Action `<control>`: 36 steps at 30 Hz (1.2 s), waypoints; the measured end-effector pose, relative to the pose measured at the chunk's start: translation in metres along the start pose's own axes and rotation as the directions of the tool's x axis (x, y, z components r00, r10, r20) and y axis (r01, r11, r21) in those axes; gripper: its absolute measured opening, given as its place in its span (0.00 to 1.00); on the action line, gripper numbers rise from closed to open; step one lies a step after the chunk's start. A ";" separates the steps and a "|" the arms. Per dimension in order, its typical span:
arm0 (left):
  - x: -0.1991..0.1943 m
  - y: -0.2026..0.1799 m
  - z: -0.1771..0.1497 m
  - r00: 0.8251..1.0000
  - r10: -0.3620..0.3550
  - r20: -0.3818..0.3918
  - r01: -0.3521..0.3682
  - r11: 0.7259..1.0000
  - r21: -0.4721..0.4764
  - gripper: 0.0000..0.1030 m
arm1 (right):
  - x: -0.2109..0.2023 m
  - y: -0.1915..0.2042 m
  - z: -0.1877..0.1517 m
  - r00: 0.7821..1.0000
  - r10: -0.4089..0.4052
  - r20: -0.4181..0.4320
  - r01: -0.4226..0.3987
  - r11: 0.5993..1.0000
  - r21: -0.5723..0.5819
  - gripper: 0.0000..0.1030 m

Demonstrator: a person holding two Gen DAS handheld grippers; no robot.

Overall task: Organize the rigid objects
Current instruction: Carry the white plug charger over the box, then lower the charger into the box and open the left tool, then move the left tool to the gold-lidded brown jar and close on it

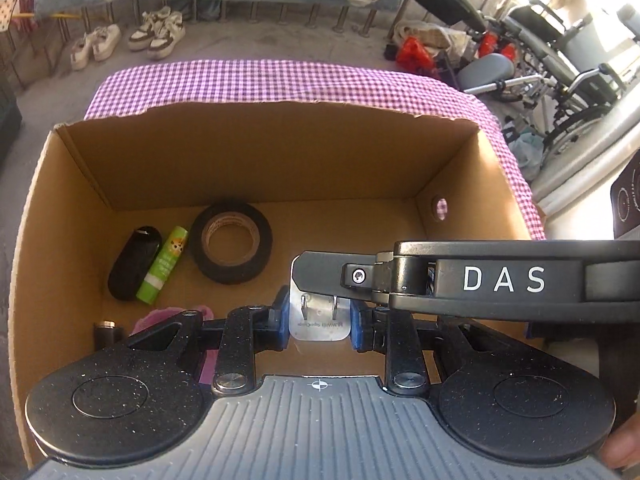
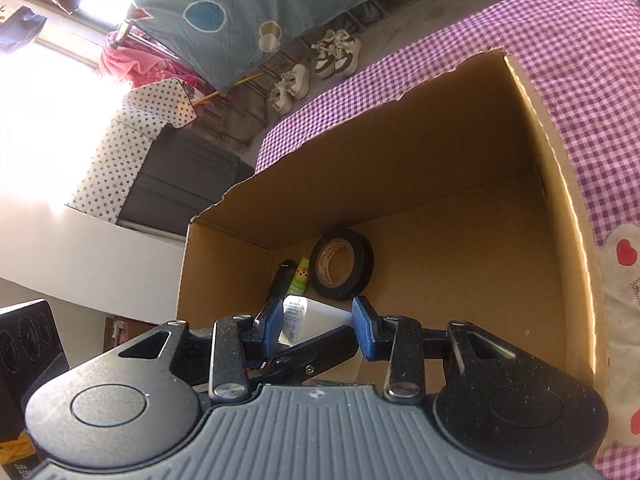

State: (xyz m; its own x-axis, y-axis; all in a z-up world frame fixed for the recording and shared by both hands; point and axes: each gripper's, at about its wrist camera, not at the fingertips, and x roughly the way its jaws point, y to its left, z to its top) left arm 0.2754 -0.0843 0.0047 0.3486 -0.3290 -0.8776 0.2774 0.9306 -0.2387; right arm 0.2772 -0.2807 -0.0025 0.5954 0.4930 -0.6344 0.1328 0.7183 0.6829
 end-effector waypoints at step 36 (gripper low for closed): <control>-0.135 0.004 -0.103 0.940 -0.093 0.328 0.066 0.994 0.090 0.92 | -0.144 -0.016 -0.107 0.934 0.237 0.267 -0.242 0.970 -0.016 0.49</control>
State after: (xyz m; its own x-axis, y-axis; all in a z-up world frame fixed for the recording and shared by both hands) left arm 0.1373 -0.0197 0.0796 0.5959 -0.4481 -0.6664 0.3797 0.8884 -0.2578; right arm 0.1041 -0.3106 0.0394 0.7993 0.4998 -0.3335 -0.0281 0.5856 0.8101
